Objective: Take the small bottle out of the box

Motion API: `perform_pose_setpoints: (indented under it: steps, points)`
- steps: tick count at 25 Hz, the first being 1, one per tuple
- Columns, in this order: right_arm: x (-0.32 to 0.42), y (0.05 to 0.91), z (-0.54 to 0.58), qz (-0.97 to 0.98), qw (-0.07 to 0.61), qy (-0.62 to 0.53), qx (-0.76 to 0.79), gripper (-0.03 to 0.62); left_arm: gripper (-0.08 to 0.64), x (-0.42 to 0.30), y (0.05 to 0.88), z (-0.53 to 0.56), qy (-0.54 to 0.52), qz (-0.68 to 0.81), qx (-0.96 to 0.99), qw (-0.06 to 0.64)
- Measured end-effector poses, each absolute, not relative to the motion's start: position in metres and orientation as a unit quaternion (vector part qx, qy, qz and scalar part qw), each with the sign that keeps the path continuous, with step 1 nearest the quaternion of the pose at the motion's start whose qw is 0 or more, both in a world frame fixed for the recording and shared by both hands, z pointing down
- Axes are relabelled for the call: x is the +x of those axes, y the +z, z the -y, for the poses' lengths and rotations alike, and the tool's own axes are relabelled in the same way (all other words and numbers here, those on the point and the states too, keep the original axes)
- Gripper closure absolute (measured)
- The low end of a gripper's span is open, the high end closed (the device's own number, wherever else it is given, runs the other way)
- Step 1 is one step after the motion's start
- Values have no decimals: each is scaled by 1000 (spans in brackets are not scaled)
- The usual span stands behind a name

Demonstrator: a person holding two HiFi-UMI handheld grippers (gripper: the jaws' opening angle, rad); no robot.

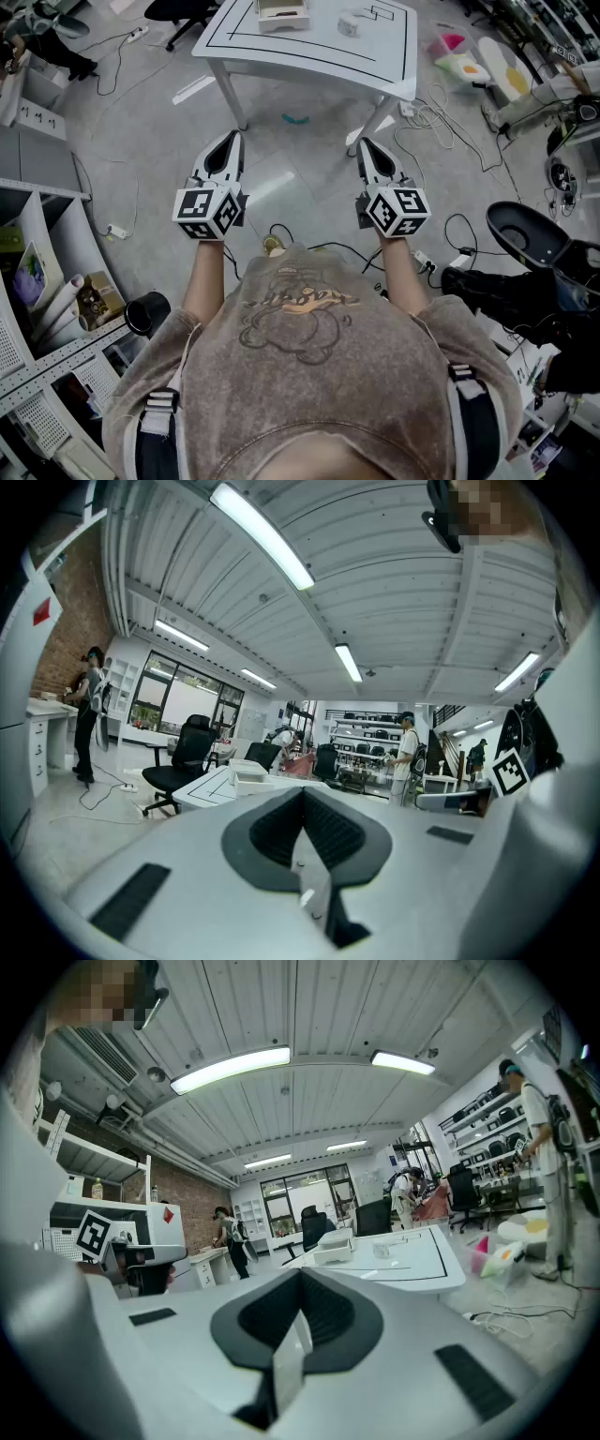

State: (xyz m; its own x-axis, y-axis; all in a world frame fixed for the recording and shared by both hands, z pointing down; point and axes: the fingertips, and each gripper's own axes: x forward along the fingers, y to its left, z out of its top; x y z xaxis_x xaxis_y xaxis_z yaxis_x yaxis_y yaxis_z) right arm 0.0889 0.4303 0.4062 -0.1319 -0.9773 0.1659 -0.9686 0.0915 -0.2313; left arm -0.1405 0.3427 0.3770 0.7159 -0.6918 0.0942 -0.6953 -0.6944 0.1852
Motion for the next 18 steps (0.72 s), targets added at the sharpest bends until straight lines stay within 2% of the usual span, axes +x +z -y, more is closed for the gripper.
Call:
perform_pose_setpoints:
  steps: [18]
  points:
    - [54, 425, -409, -698, 9, -161, -697, 597, 552, -162, 381, -291, -11, 317, 941, 115]
